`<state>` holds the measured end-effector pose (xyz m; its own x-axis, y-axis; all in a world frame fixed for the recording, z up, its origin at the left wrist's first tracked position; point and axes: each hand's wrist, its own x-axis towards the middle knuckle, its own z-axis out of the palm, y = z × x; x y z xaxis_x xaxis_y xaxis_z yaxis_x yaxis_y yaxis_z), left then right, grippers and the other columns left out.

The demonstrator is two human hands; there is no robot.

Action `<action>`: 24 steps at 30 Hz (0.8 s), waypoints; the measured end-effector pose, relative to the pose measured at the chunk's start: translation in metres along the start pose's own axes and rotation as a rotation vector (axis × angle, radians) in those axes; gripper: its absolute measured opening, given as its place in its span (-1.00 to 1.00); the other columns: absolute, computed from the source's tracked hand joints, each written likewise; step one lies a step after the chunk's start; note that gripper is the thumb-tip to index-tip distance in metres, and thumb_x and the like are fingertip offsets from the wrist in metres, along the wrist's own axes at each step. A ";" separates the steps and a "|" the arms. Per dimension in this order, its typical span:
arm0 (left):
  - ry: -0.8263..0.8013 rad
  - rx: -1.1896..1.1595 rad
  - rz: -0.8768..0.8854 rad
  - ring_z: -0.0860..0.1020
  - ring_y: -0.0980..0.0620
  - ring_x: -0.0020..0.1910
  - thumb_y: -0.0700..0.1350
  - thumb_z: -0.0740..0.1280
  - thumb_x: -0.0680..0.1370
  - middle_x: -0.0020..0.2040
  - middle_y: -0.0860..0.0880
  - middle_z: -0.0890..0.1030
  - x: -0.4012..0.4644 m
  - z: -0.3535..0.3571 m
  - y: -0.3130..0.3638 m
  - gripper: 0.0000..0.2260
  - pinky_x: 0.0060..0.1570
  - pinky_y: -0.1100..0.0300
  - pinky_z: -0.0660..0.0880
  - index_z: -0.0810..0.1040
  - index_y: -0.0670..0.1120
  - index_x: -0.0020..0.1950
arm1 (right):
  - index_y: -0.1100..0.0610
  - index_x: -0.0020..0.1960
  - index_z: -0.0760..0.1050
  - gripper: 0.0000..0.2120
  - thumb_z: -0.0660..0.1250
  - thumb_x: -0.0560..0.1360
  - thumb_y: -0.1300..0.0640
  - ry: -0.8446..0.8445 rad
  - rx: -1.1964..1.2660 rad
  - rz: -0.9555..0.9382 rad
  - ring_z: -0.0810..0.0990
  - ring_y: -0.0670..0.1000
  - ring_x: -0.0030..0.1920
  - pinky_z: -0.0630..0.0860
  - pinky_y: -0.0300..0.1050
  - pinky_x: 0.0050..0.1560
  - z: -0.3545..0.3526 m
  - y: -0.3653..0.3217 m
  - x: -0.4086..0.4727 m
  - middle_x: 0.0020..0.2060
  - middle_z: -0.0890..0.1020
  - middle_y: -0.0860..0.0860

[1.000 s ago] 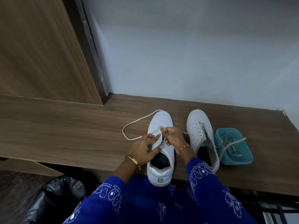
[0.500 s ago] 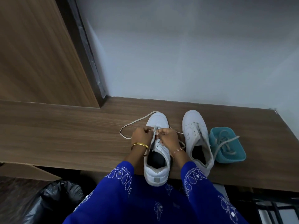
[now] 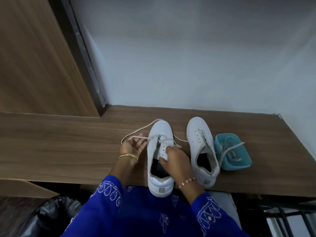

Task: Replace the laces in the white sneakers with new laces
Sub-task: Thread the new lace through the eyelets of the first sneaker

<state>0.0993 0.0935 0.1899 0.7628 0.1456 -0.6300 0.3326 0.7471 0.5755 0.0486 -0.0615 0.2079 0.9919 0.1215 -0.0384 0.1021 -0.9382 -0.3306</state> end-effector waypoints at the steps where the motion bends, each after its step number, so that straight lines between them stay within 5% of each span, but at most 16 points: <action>1: 0.033 -0.086 -0.012 0.60 -0.08 -0.30 -0.25 -0.06 0.63 -0.35 -0.14 0.60 -0.002 -0.004 0.006 -0.68 -0.45 0.11 0.57 0.38 -0.21 -0.23 | 0.19 0.10 0.46 -0.70 0.23 0.52 -0.01 0.005 -0.006 0.010 0.53 0.09 0.07 0.42 -0.13 -0.07 -0.001 -0.001 -0.001 0.06 0.53 0.12; 5: 0.257 -0.049 0.184 0.34 0.12 -0.66 -0.28 -0.02 0.58 -0.43 -0.04 0.29 -0.005 -0.026 0.034 -0.69 -0.50 0.27 0.34 0.25 -0.09 -0.35 | 0.19 -0.21 0.41 -0.74 0.22 0.53 0.01 -0.031 -0.016 0.044 0.56 0.11 -0.02 0.29 -0.17 -0.22 -0.007 -0.002 0.001 -0.03 0.59 0.14; 7: 0.474 0.210 0.477 0.50 0.04 -0.53 -0.30 0.06 0.57 -0.43 -0.15 0.48 -0.001 -0.045 0.049 -0.76 -0.33 0.10 0.39 0.37 -0.18 -0.27 | 0.10 -0.39 0.18 -0.62 0.24 0.51 0.03 -0.060 -0.016 0.058 0.55 0.11 -0.11 0.25 -0.18 -0.25 -0.011 -0.001 0.004 -0.08 0.61 0.16; 9: 0.580 0.650 0.729 0.52 -0.12 -0.22 -0.30 0.10 0.57 -0.23 -0.23 0.53 -0.003 -0.057 0.053 -0.84 -0.14 -0.02 0.41 0.48 -0.27 -0.04 | 0.09 -0.40 0.13 -0.60 0.25 0.50 0.06 -0.080 -0.006 0.063 0.56 0.13 -0.11 0.26 -0.17 -0.26 -0.013 -0.003 0.007 -0.08 0.61 0.17; 11: 0.505 1.105 0.826 0.52 -0.22 -0.14 -0.25 0.14 0.57 -0.15 -0.27 0.55 -0.009 -0.056 0.041 -0.81 -0.17 0.00 0.39 0.50 -0.28 0.05 | 0.13 -0.35 0.24 -0.69 0.24 0.51 0.09 -0.096 -0.027 0.052 0.58 0.14 -0.04 0.29 -0.17 -0.24 -0.016 -0.007 0.009 -0.05 0.62 0.17; 15: 0.178 1.649 0.979 0.53 -0.27 -0.21 -0.06 0.09 0.46 -0.20 -0.26 0.56 -0.011 -0.042 0.004 -0.66 -0.26 0.00 0.46 0.61 -0.20 -0.13 | 0.19 -0.05 0.52 -0.83 0.20 0.54 0.13 -0.103 -0.051 0.040 0.58 0.12 0.03 0.32 -0.18 -0.18 -0.016 -0.015 0.009 0.00 0.62 0.15; 19: -0.019 1.785 0.904 0.52 -0.21 -0.03 0.05 0.02 0.44 -0.07 -0.17 0.59 -0.017 -0.012 -0.025 -0.55 -0.10 0.03 0.44 0.63 -0.10 0.02 | 0.24 0.04 0.54 -0.79 0.17 0.55 0.18 -0.106 -0.055 0.058 0.59 0.11 0.02 0.36 -0.18 -0.16 -0.013 -0.016 0.006 0.00 0.62 0.15; 24: 0.001 1.724 0.633 0.53 -0.17 0.09 -0.07 0.22 0.54 0.05 -0.17 0.61 -0.013 0.006 -0.027 -0.77 0.05 0.06 0.46 0.56 -0.11 0.12 | 0.24 -0.02 0.56 -0.79 0.19 0.53 0.17 -0.106 -0.034 0.069 0.60 0.13 -0.01 0.35 -0.17 -0.20 -0.013 -0.014 0.007 -0.04 0.63 0.16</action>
<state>0.0839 0.0679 0.1859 0.9856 0.1077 -0.1306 0.1612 -0.8322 0.5305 0.0553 -0.0514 0.2246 0.9832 0.0884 -0.1599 0.0385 -0.9558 -0.2914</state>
